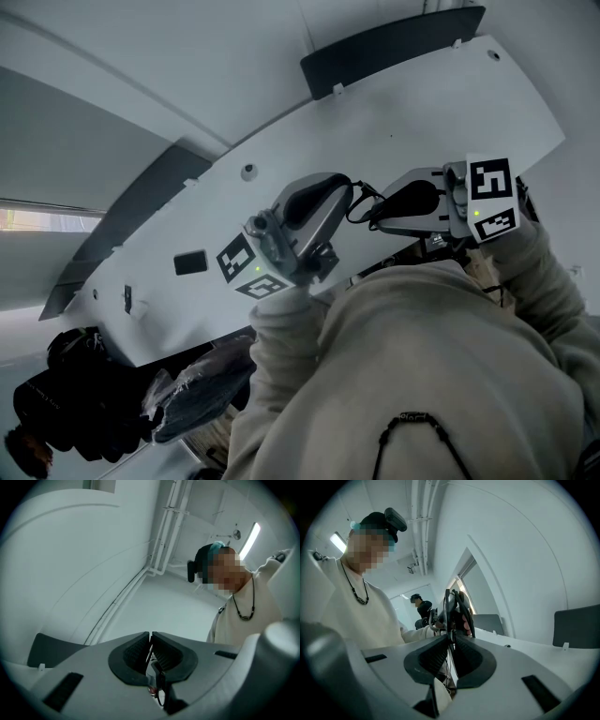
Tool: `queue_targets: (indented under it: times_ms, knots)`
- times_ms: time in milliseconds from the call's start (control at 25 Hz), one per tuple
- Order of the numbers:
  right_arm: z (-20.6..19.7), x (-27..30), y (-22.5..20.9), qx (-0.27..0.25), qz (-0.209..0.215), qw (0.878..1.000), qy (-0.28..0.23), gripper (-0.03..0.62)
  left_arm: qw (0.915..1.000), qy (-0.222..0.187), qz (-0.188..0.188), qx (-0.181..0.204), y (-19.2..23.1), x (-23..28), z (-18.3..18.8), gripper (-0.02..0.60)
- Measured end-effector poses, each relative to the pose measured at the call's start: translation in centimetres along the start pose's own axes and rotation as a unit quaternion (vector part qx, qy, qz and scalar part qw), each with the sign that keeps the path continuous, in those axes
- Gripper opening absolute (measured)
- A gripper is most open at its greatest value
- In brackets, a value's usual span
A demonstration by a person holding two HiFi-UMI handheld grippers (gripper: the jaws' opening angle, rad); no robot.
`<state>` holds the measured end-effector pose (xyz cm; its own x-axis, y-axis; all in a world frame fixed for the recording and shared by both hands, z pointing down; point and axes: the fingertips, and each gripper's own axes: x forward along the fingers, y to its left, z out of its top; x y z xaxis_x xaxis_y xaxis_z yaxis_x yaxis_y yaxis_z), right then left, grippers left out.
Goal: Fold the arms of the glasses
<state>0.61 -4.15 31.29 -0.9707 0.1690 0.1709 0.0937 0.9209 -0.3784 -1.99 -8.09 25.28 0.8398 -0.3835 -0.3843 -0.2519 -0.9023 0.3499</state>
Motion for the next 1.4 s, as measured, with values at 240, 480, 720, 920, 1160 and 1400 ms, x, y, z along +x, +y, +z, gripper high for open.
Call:
queue_targets:
  times_ms: [240, 480, 720, 920, 1160, 1400]
  knots:
    - [0.0, 0.2, 0.1, -0.002, 0.001, 1.000, 0.003, 0.061, 0.9999, -0.004, -0.007, -0.008, -0.1, -0.2, 0.1, 0.021]
    - [0.0, 0.3, -0.1, -0.004, 0.005, 1.000, 0.009, 0.061, 0.9997, -0.009, -0.012, -0.020, 0.0, -0.4, 0.1, 0.023]
    - [-0.2, 0.4, 0.2, -0.014, 0.005, 1.000, 0.020, 0.061, 0.9998, -0.011, 0.003, -0.017, 0.1, -0.7, 0.0, 0.023]
    - [-0.9, 0.2, -0.8, -0.028, -0.013, 0.998, 0.046, 0.061, 0.9990, -0.009, 0.037, -0.024, 1.2, -1.3, -0.7, 0.023]
    - [-2.0, -0.4, -2.9, -0.042, -0.046, 0.995, 0.081, 0.061, 0.9973, -0.011, 0.069, -0.022, 2.5, -2.1, -0.3, 0.023]
    - [-2.1, -0.5, -3.5, -0.045, -0.056, 0.994, 0.082, 0.061, 0.9953, 0.025, 0.094, 0.005, 2.9, -1.8, -1.7, 0.021]
